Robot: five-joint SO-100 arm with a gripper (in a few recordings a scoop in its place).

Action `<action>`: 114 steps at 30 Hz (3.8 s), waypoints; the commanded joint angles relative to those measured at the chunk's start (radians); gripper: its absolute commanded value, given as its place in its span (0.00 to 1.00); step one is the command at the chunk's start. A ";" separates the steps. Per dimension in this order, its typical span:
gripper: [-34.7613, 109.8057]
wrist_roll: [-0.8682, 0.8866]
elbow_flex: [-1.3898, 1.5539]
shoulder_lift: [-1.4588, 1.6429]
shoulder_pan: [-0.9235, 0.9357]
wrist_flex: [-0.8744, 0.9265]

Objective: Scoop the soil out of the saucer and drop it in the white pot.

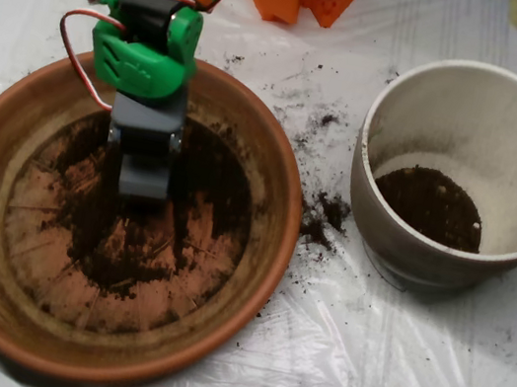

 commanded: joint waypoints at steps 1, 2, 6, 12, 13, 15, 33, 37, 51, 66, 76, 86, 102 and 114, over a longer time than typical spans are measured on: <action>0.24 -0.012 0.009 0.063 0.017 0.008; 0.24 -0.005 0.005 0.075 0.011 0.020; 0.24 0.063 -0.032 0.178 -0.023 0.112; 0.24 0.161 -0.118 0.354 -0.130 0.288; 0.24 0.172 -0.135 0.382 -0.150 0.318; 0.24 0.192 -0.163 0.437 -0.193 0.362; 0.24 0.324 -0.557 0.511 -0.555 0.623; 0.24 0.351 -0.706 0.407 -0.670 0.686; 0.25 0.368 -0.857 0.186 -0.953 0.730; 0.55 0.325 -0.874 0.221 -0.945 0.798; 0.55 0.379 -0.885 0.262 -0.922 0.810; 0.55 0.437 -1.028 0.241 -0.588 0.874; 0.54 0.341 -0.795 0.038 -0.071 0.729; 0.60 0.213 -0.333 0.017 0.018 0.359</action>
